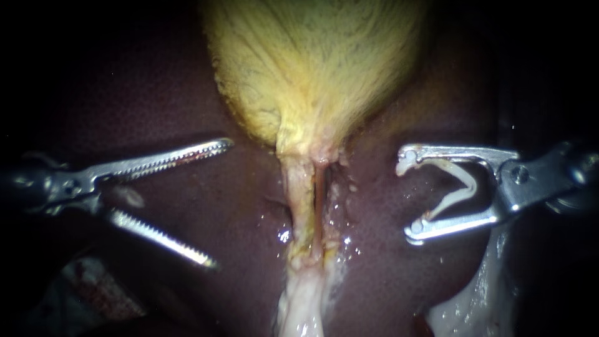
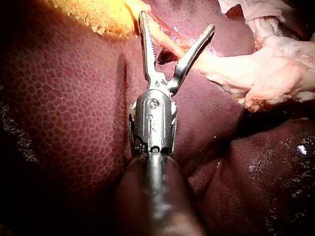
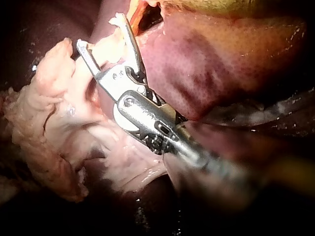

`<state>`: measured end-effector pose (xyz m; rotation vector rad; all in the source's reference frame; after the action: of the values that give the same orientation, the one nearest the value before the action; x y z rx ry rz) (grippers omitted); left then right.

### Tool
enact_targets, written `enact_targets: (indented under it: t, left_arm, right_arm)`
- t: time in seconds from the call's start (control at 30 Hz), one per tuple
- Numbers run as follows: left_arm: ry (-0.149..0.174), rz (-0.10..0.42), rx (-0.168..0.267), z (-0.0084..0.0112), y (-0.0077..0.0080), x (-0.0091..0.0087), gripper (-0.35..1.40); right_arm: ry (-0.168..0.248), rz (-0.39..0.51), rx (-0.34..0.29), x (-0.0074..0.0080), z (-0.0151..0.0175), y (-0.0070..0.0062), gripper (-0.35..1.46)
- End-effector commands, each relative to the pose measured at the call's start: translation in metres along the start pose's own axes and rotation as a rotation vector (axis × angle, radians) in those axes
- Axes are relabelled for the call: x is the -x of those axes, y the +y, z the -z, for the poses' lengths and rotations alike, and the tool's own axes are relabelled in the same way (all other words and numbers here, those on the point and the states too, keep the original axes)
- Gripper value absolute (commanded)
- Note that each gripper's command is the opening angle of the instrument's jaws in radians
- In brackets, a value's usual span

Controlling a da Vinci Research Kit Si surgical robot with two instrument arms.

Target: Grabbing gallbladder

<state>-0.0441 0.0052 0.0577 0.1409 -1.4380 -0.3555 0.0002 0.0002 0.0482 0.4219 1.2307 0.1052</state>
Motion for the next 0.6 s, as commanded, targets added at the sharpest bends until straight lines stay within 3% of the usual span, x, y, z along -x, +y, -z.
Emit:
enact_targets:
  t: [0.03,0.07,0.13,0.33,0.6]
  left_arm:
    - [0.000,0.000,0.000,0.0000,0.0000,0.0000,1.09]
    - [0.002,0.006,0.009,-0.0001,0.0000,0.0000,1.06]
    - [0.011,0.094,0.056,-0.0002,0.0001,0.0000,0.98]
    - [0.081,0.227,0.115,-0.0012,0.0011,-0.0006,0.78]
    - [0.116,0.280,0.145,-0.0044,0.0041,-0.0024,0.69]
  right_arm:
    - [0.000,0.000,0.000,0.0000,0.0000,0.0000,0.60]
    - [0.000,0.000,0.000,0.0000,0.0000,0.0000,0.60]
    - [0.000,0.000,0.000,0.0000,0.0000,0.0000,0.60]
    - [0.000,0.000,0.000,0.0000,0.0000,0.0000,0.60]
    - [0.000,0.000,0.000,0.0000,0.0000,0.0000,0.60]
